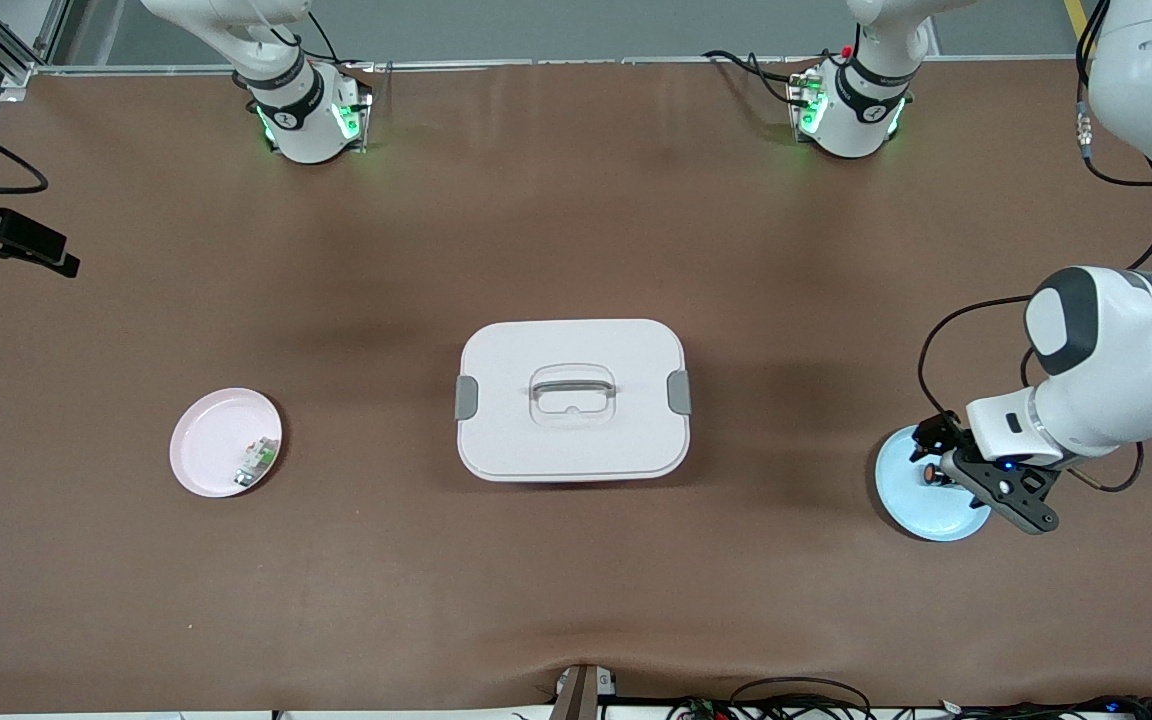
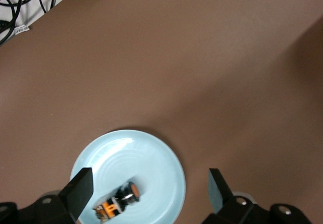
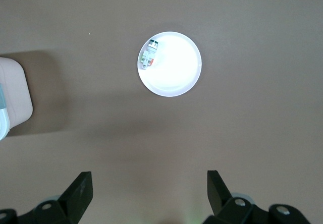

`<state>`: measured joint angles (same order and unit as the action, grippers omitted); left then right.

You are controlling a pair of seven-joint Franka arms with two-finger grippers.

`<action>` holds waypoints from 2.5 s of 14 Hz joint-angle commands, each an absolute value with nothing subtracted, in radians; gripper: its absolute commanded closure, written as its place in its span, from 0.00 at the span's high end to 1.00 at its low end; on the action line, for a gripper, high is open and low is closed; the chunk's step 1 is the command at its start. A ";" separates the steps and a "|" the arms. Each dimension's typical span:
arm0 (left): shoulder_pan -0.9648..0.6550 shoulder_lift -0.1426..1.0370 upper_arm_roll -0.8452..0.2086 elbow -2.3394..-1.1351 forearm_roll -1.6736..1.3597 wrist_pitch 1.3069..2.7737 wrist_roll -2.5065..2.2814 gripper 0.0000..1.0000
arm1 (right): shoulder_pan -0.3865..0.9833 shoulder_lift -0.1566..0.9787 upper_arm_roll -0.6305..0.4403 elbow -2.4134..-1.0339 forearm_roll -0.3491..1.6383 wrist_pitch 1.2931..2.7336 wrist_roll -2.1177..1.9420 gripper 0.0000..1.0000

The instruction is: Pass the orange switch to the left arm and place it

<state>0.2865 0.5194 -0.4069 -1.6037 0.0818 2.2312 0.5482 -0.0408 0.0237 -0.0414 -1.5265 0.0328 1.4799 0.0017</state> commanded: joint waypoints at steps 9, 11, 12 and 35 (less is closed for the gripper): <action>0.268 0.283 -0.476 -1.606 0.107 1.840 -0.089 1.00 | -0.058 0.040 -0.026 -1.497 0.018 1.468 -0.011 1.00; 0.275 0.238 -0.468 -1.606 0.121 1.790 -0.094 1.00 | -0.058 0.040 -0.026 -1.497 0.018 1.468 -0.012 1.00; 0.279 0.212 -0.465 -1.597 0.149 1.781 -0.091 1.00 | -0.060 0.040 -0.026 -1.497 0.018 1.468 -0.012 1.00; 0.345 0.051 -0.466 -1.483 0.164 1.574 -0.078 1.00 | -0.060 0.041 -0.026 -1.496 0.018 1.468 -0.011 1.00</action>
